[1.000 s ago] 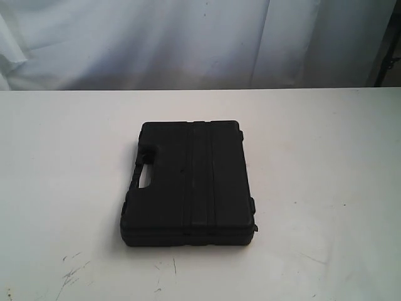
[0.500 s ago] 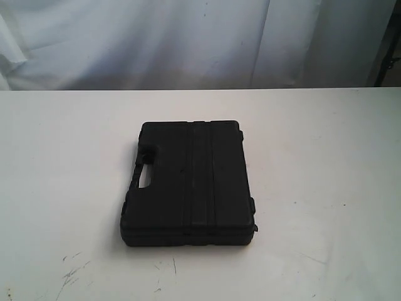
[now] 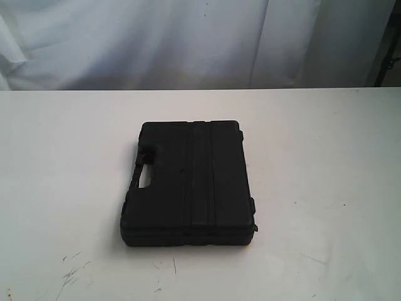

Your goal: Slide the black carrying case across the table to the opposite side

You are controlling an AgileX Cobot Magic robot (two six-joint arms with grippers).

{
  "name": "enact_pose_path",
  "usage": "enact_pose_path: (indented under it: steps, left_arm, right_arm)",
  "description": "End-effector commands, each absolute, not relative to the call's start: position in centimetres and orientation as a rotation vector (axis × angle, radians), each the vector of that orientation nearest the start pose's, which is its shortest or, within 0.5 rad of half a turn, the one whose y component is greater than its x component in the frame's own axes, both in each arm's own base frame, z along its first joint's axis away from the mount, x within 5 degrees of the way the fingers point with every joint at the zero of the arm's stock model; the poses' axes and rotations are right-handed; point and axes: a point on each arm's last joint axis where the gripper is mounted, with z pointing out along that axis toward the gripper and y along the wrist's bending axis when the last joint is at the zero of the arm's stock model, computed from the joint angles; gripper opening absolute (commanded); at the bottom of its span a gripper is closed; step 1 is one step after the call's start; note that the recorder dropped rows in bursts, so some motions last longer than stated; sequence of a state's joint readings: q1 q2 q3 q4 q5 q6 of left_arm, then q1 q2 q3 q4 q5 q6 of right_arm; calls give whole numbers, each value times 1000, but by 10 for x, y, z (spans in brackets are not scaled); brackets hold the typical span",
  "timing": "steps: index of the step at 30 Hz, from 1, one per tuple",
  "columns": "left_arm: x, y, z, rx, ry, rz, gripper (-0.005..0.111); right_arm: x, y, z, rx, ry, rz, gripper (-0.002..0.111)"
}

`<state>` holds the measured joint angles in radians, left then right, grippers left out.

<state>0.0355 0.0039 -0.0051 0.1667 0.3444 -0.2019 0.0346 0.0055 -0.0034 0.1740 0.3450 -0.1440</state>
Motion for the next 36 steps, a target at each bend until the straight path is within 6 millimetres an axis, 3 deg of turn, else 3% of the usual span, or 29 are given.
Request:
enact_pose_path:
  steps: [1, 19, 29, 36]
  left_arm:
    - [53, 7, 183, -109, 1814, 38, 0]
    - [54, 6, 184, -110, 1807, 34, 0]
    - [56, 1, 218, -41, 1428, -13, 0]
    - [56, 1, 218, -87, 1430, -65, 0]
  right_arm:
    - [53, 7, 182, -45, 1825, 94, 0]
    - [53, 7, 182, -44, 1825, 95, 0]
    - [53, 7, 182, -44, 1825, 95, 0]
    - [53, 7, 182, -44, 1825, 95, 0]
